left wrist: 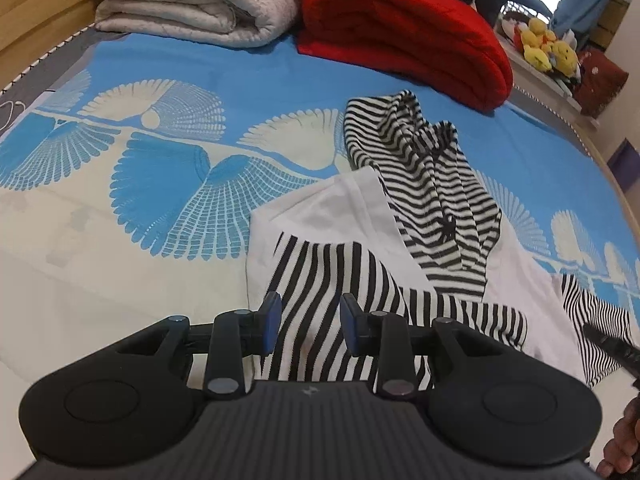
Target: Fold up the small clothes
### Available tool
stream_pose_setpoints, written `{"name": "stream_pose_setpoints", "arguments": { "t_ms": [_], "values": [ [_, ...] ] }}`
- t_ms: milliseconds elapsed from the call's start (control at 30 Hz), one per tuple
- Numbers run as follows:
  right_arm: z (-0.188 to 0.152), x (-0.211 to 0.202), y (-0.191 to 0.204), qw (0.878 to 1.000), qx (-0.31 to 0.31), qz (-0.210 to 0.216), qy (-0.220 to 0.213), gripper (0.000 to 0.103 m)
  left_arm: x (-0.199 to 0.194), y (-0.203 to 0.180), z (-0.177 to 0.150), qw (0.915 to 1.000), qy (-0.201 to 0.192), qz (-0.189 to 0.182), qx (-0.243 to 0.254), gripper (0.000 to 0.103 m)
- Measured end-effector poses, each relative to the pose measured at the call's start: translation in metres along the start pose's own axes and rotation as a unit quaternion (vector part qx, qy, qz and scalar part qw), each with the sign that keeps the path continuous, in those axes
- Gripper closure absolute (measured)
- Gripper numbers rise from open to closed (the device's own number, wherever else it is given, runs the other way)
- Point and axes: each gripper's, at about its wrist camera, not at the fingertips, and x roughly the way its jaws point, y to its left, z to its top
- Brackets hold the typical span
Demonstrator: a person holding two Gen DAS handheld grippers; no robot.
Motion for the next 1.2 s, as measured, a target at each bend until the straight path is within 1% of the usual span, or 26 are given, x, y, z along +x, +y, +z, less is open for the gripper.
{"name": "stream_pose_setpoints", "arguments": {
  "t_ms": [67,133,167,200,267,433,467,500,533,567,633,667,700,767,800,833,867,900,933,967,1000,1033,1067,1133,1167,1200],
  "values": [
    [-0.003,0.012,-0.014,0.998,0.021,0.006,0.055,0.1,0.002,-0.002,-0.002,1.0,0.003,0.001,0.004,0.068],
    [-0.011,0.029,-0.028,0.992,0.051,0.002,0.119,0.081,0.004,-0.003,-0.003,1.0,0.006,0.002,0.006,0.068],
    [-0.016,0.034,-0.036,0.988,0.069,-0.01,0.135,0.066,0.004,-0.005,-0.003,1.0,0.007,0.001,0.006,0.068],
    [-0.018,0.038,-0.041,0.987,0.082,-0.019,0.14,0.062,0.004,-0.005,-0.003,1.0,0.007,0.0,0.007,0.068],
    [-0.02,0.044,-0.051,0.982,0.102,-0.031,0.155,0.062,0.004,-0.008,-0.002,0.9999,0.006,-0.001,0.008,0.066],
    [-0.032,0.055,-0.053,0.977,0.114,-0.021,0.178,0.062,0.007,-0.012,-0.003,0.9999,0.01,-0.004,0.013,0.066],
    [-0.034,0.057,-0.048,0.978,0.109,-0.021,0.179,0.068,0.007,-0.012,-0.003,0.9998,0.01,-0.005,0.014,0.066],
    [-0.035,0.059,-0.044,0.979,0.099,-0.02,0.178,0.088,0.008,-0.013,-0.003,0.9998,0.011,-0.005,0.014,0.066],
    [-0.035,0.062,-0.039,0.981,0.086,-0.023,0.174,0.101,0.008,-0.013,-0.003,0.9998,0.012,-0.006,0.015,0.066],
    [-0.034,0.06,-0.036,0.983,0.075,-0.027,0.166,0.101,0.008,-0.013,-0.003,0.9998,0.013,-0.006,0.016,0.066],
    [-0.028,0.051,-0.034,0.988,0.077,-0.012,0.136,0.101,0.009,-0.015,-0.004,0.9996,0.015,-0.007,0.021,0.066],
    [-0.02,0.039,-0.032,0.991,0.082,-0.002,0.104,0.101,0.009,-0.015,-0.005,0.9996,0.015,-0.008,0.024,0.066],
    [-0.011,0.023,-0.03,0.994,0.086,0.018,0.063,0.101,0.01,-0.017,-0.006,0.9994,0.017,-0.009,0.029,0.066],
    [0.003,-0.007,-0.023,0.995,0.077,0.056,-0.023,0.101,0.014,-0.021,-0.01,0.9986,0.026,-0.009,0.045,0.066],
    [0.006,-0.018,-0.02,0.995,0.062,0.06,-0.054,0.101,0.017,-0.023,-0.012,0.9981,0.031,-0.009,0.052,0.066],
    [0.008,-0.024,-0.018,0.995,0.049,0.051,-0.07,0.101,0.021,-0.025,-0.015,0.9973,0.039,-0.007,0.061,0.066],
    [0.007,-0.021,-0.018,0.997,0.039,0.025,-0.058,0.101,0.026,-0.026,-0.018,0.9965,0.048,-0.006,0.068,0.066],
    [0.004,-0.01,-0.021,0.999,0.032,-0.01,-0.02,0.101,0.03,-0.027,-0.021,0.9957,0.057,-0.006,0.072,0.066],
    [-0.002,0.008,-0.027,0.997,0.031,-0.058,0.038,0.101,0.035,-0.029,-0.024,0.9946,0.068,-0.005,0.077,0.066],
    [-0.009,0.023,-0.036,0.991,0.04,-0.097,0.087,0.1,0.038,-0.029,-0.027,0.9938,0.076,-0.006,0.081,0.066],
    [-0.016,0.033,-0.045,0.983,0.054,-0.124,0.121,0.098,0.042,-0.03,-0.03,0.9929,0.083,-0.008,0.085,0.066],
    [-0.019,0.034,-0.052,0.981,0.072,-0.131,0.126,0.097,0.045,-0.03,-0.032,0.9921,0.089,-0.011,0.088,0.066],
    [-0.018,0.03,-0.054,0.983,0.079,-0.122,0.11,0.097,0.047,-0.03,-0.035,0.9912,0.095,-0.016,0.09,0.066],
    [-0.01,0.018,-0.044,0.994,0.052,-0.08,0.056,0.097,0.054,-0.028,-0.044,0.9897,0.108,-0.027,0.089,0.066],
    [-0.009,0.014,-0.039,0.997,0.042,-0.058,0.042,0.092,0.058,-0.027,-0.049,0.9881,0.12,-0.023,0.092,0.066],
    [-0.009,0.014,-0.039,0.998,0.04,-0.03,0.045,0.086,0.065,-0.026,-0.056,0.9851,0.137,-0.01,0.104,0.066]
  ]
}}
